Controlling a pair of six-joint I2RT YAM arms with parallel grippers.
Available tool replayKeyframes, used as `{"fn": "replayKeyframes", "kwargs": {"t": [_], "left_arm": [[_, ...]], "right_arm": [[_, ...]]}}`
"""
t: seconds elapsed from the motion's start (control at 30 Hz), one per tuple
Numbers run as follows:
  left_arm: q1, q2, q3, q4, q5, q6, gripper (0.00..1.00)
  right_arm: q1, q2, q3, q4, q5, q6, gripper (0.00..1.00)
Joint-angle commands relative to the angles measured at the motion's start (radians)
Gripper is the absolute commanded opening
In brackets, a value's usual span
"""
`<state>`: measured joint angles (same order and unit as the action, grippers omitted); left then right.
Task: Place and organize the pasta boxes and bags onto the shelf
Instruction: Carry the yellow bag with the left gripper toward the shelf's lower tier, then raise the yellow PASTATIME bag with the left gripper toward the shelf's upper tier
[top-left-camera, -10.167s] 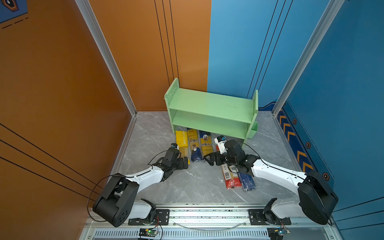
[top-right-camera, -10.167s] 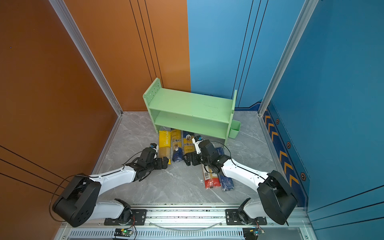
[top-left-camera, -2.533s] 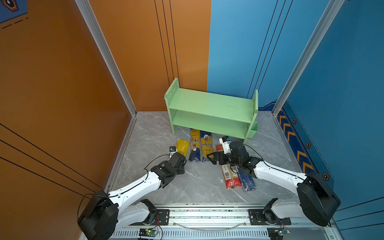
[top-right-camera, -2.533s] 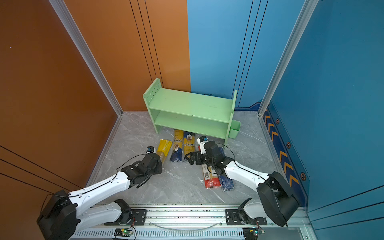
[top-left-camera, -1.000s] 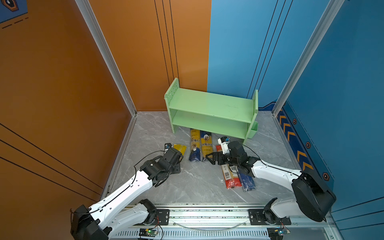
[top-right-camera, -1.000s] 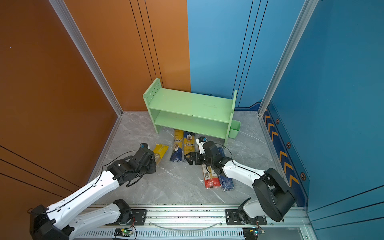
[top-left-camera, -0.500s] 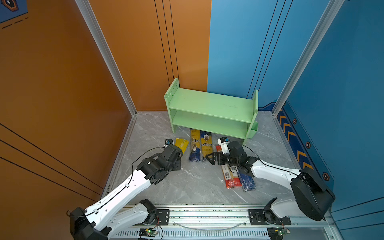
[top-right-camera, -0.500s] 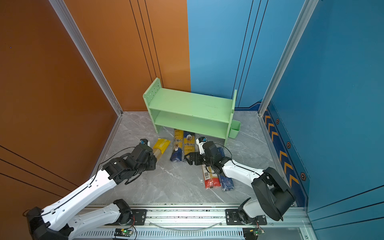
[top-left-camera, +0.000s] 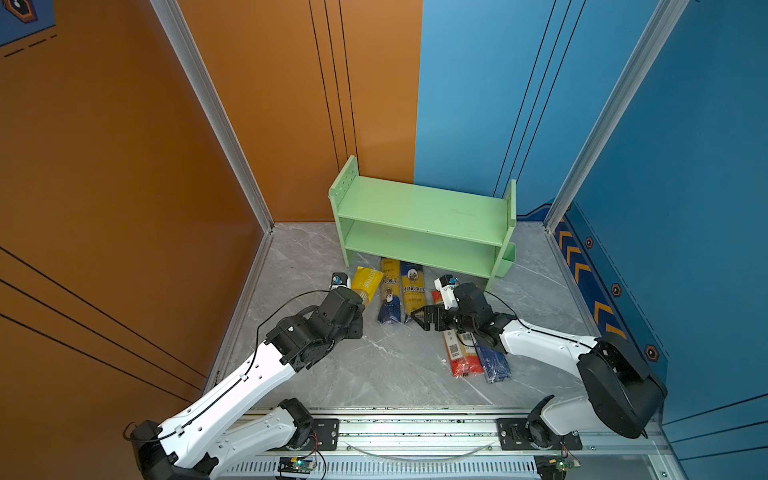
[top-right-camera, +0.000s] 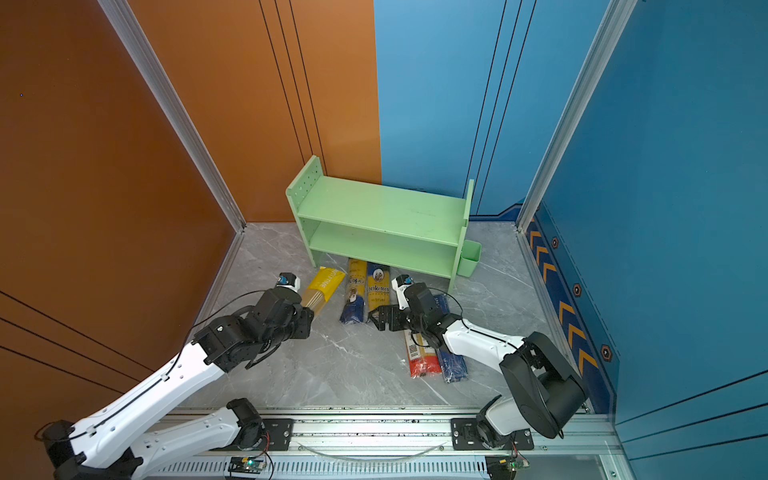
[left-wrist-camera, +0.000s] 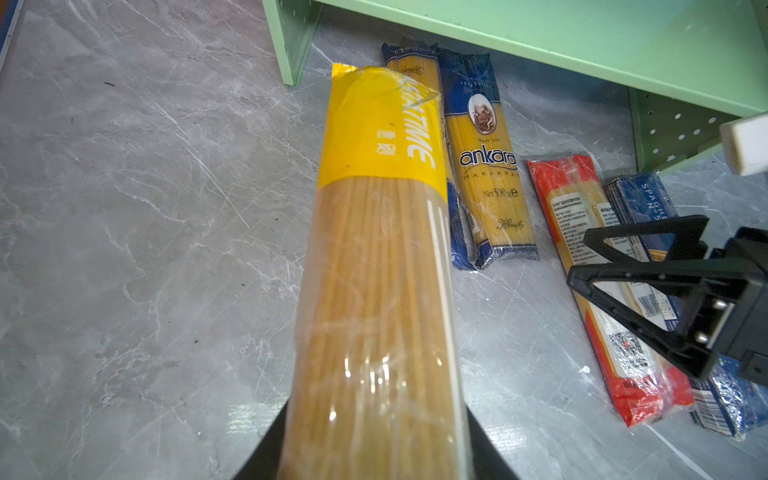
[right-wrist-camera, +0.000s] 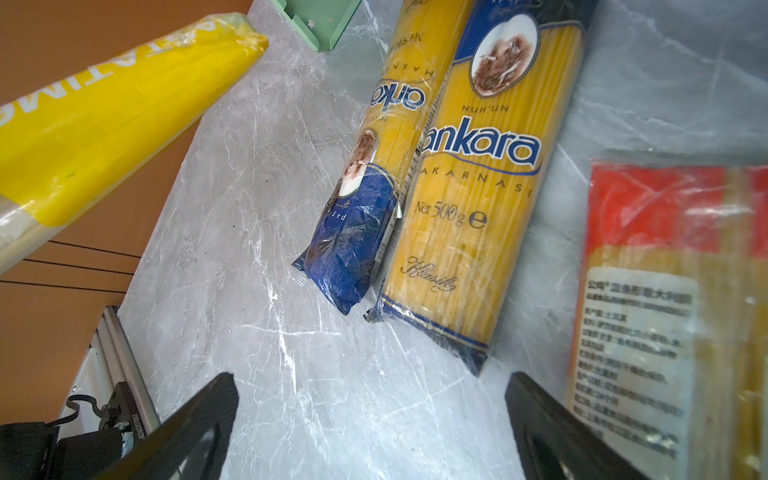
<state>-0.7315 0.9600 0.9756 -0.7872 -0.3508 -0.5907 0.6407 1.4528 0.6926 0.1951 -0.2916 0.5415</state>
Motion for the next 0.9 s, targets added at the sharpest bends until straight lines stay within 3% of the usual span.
{"fn": "replayKeyframes", "kwargs": {"t": [0.0, 0.87], "left_arm": [[-0.018, -0.052, 0.093, 0.105, -0.084, 0.028, 0.0], [-0.063, -0.103, 0.212, 0.099, -0.107, 0.1, 0.0]], "right_arm": [[-0.003, 0.017, 0.028, 0.004, -0.014, 0.012, 0.98], [0.014, 0.058, 0.066, -0.01, -0.011, 0.015, 0.97]]}}
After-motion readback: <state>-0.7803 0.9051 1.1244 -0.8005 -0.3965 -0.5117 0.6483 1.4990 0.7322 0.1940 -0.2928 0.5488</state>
